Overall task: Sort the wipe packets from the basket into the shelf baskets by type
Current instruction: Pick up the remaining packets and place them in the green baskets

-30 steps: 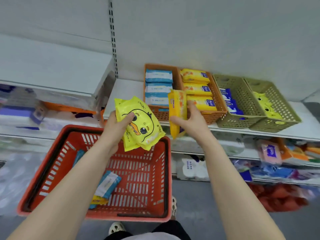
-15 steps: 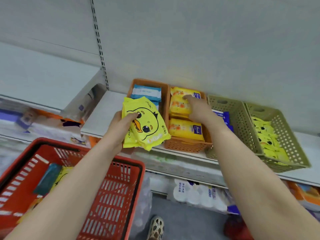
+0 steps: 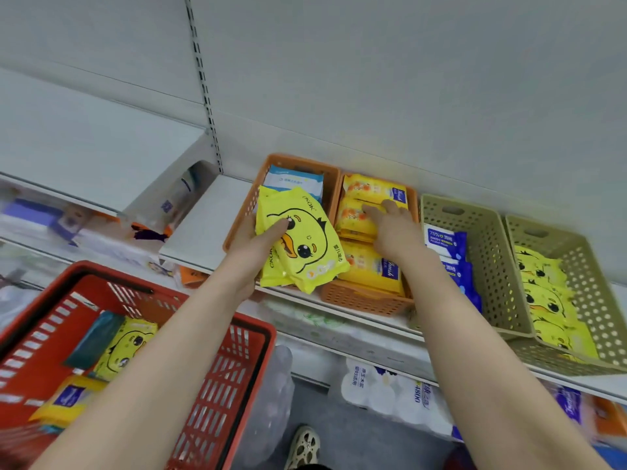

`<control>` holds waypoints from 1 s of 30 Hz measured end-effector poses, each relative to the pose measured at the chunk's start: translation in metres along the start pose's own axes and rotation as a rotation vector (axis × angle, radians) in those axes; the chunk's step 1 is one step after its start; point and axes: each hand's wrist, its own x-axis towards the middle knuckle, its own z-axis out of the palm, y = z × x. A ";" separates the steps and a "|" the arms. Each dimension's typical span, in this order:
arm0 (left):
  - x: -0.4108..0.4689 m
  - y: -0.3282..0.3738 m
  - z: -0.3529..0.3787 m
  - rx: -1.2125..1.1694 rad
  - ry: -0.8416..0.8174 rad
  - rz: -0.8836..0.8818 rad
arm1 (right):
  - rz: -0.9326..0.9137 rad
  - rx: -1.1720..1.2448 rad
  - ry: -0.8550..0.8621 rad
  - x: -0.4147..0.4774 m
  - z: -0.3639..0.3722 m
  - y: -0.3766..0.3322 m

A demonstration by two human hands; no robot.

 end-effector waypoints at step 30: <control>-0.026 -0.038 0.174 0.102 -0.159 0.042 | 0.401 1.514 0.627 -0.174 -0.016 0.148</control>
